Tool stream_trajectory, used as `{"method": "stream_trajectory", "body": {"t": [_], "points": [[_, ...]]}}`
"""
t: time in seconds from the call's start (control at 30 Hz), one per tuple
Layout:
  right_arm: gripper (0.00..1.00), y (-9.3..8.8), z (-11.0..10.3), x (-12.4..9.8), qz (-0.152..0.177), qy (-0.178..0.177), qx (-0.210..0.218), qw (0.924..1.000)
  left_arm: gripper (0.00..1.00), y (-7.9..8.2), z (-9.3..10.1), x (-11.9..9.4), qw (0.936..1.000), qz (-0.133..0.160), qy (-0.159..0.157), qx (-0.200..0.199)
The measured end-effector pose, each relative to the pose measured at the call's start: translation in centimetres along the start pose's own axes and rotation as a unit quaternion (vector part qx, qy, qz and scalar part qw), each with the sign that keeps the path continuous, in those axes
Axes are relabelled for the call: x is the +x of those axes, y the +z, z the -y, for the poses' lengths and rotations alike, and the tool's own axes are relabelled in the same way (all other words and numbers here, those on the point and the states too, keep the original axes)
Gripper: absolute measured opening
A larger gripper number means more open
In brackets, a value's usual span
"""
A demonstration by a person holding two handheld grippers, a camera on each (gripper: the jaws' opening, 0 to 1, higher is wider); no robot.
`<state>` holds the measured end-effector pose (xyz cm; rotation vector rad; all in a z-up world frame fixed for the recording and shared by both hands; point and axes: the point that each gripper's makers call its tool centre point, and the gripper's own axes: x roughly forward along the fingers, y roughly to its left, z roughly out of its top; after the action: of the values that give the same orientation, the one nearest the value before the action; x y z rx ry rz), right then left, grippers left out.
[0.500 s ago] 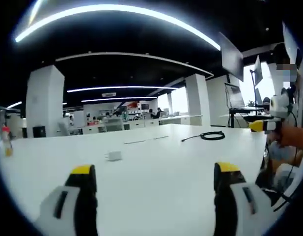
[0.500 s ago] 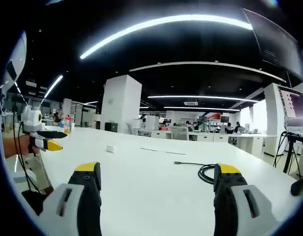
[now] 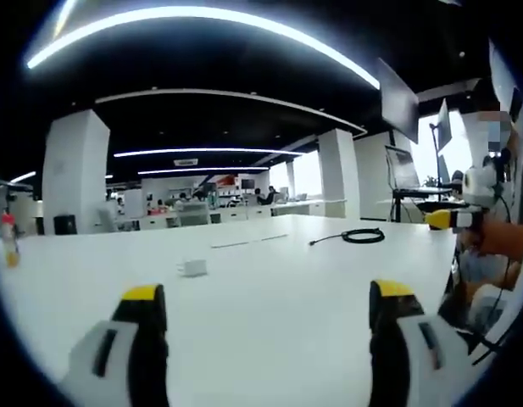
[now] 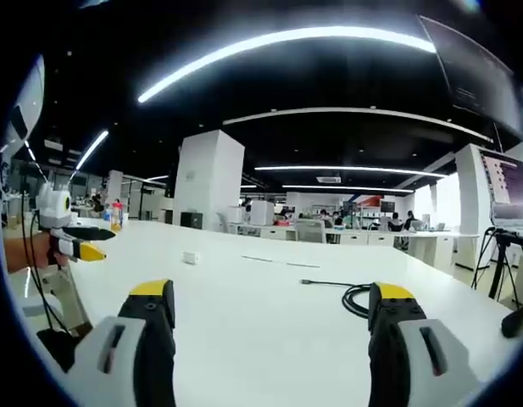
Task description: Plug the desk Type‑C cable into the charger adapter.
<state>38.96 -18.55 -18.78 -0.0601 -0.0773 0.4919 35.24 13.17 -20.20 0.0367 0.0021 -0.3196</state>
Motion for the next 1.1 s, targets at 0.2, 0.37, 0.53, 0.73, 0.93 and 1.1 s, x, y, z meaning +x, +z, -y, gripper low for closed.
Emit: {"method": "stream_trajectory", "body": {"t": [0.2, 0.37, 0.53, 0.73, 0.93, 1.1], "points": [[0.97, -0.02, -0.29, 0.13, 0.001, 0.004, 0.001, 1.0000, 1.00, -0.12, 0.02, -0.10, 1.0000, 0.000, 0.000, -0.005], [0.97, -0.24, -0.38, 0.17, -0.003, 0.004, 0.003, 1.0000, 1.00, -0.05, 0.25, -0.10, 1.0000, 0.001, -0.006, -0.001], [0.98, -0.65, -0.42, 0.29, -0.010, 0.005, 0.008, 0.9999, 1.00, -0.04, 0.25, -0.08, 1.0000, 0.000, -0.006, -0.002], [0.98, -0.65, -0.51, 0.31, -0.011, 0.006, 0.009, 0.9999, 1.00, 0.46, 0.07, -0.25, 0.9995, 0.018, -0.007, -0.024], [0.99, -0.86, -0.43, 0.40, -0.014, 0.007, 0.014, 0.9998, 1.00, 0.18, 0.15, -0.13, 0.9997, 0.008, -0.009, -0.021], [0.99, -0.83, -0.61, 0.45, -0.013, 0.009, 0.013, 0.9998, 1.00, 0.01, 0.14, -0.13, 0.9997, 0.003, -0.009, -0.023]]}}
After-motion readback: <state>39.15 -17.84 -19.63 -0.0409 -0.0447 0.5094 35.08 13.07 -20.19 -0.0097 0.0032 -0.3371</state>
